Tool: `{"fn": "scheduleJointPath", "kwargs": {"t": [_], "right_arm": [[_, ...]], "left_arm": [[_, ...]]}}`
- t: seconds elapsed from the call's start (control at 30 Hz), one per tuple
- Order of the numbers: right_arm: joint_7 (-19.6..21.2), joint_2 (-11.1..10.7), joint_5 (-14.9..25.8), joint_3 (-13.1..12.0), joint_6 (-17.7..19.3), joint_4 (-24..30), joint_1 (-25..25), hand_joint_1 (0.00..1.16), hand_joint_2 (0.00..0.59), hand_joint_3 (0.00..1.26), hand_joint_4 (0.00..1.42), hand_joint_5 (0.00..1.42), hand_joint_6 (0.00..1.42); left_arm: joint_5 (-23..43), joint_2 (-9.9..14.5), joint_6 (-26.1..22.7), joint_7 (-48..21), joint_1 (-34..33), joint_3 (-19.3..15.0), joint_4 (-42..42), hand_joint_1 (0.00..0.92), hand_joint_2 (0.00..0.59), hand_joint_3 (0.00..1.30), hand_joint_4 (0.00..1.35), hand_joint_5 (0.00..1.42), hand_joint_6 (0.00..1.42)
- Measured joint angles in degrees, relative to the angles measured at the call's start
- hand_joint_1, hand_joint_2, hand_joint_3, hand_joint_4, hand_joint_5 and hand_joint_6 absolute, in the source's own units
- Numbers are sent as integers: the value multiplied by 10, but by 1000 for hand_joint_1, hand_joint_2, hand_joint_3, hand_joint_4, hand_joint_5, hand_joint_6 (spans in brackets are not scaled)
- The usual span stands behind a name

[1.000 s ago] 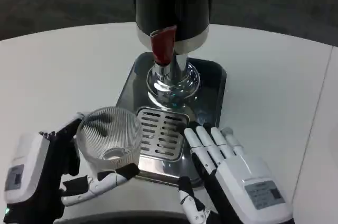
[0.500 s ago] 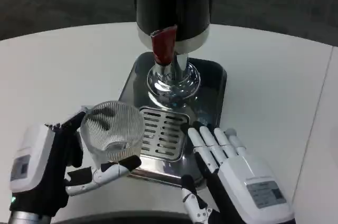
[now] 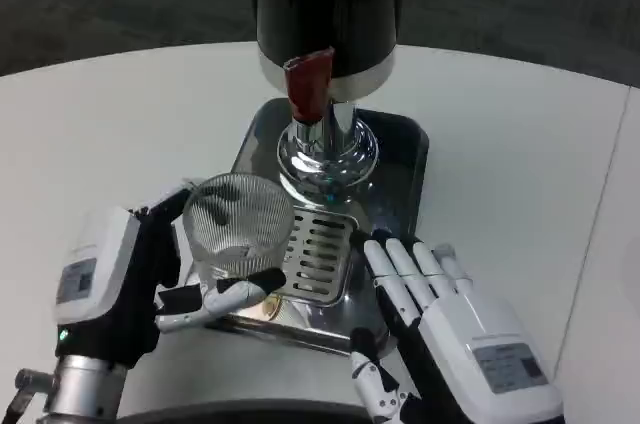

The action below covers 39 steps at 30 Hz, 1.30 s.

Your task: Grasp the cup under the faucet to collect the drink, then remove the cup.

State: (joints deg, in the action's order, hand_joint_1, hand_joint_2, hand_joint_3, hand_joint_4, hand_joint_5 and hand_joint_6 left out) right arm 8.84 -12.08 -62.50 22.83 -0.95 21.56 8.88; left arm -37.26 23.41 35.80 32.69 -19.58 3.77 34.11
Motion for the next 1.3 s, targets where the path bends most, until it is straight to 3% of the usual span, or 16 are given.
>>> {"fn": "scheduleJointPath", "kwargs": {"t": [0.57,0.87,0.97,1.1,1.3], "right_arm": [[-4,2,1,-9,-3,7,1,82,569,0,0,0,0],[-5,1,8,-20,-3,8,3,118,553,0,0,0,0],[-6,1,10,-21,-3,8,3,120,552,0,0,0,0],[-6,0,11,-22,-3,8,3,123,551,0,0,0,0],[-6,2,12,-22,-3,8,3,126,550,0,0,0,0]], "left_arm": [[-16,-29,-4,73,-147,72,162,506,235,922,1084,1258,1331],[-16,-36,-4,87,-172,98,204,513,233,922,1084,1258,1331],[-16,-35,-4,92,-182,102,218,495,198,910,992,1171,1204],[-18,-30,-4,102,-188,116,224,421,129,730,737,961,960],[-16,-29,-6,101,-189,129,227,348,105,520,546,796,714]]}}
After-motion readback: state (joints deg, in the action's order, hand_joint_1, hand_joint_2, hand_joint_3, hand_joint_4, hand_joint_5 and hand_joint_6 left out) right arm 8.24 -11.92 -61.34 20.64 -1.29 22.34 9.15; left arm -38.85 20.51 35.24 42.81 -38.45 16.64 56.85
